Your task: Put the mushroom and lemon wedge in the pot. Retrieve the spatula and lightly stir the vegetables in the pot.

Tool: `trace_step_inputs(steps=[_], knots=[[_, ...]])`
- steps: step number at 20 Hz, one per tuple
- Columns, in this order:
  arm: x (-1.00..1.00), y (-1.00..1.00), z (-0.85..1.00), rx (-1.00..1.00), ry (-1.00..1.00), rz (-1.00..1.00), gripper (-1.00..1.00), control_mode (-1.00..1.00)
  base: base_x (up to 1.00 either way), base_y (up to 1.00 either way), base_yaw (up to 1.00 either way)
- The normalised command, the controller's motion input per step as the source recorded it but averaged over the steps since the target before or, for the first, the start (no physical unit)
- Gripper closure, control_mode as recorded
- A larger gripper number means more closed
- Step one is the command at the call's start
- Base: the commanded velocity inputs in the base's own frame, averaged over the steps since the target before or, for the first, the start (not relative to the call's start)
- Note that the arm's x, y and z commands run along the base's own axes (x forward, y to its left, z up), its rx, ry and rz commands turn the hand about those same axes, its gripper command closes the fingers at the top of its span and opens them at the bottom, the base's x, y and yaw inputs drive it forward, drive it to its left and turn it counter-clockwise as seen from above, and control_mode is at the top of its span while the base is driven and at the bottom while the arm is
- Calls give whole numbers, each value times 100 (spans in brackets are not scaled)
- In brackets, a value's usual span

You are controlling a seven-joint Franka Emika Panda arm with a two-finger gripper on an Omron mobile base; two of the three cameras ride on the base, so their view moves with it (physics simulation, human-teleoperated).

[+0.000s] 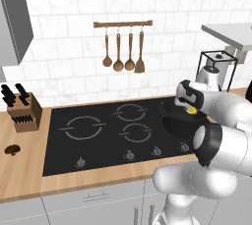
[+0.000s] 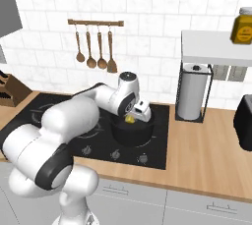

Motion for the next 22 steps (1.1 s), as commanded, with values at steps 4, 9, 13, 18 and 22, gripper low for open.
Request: trace_step_inputs(steps=[4,9,13,18,22], knots=[[28,7,-17,1,12,0,100,-100,0,0,0],[20,3,-22,0,11,0,100,-100,0,0,0],[11,0,-31,0,3,0,100,-100,0,0,0],[10,0,-37,0,0,0,100,-100,0,0,0],[4,0,-27,0,0,0,100,-100,0,0,0]])
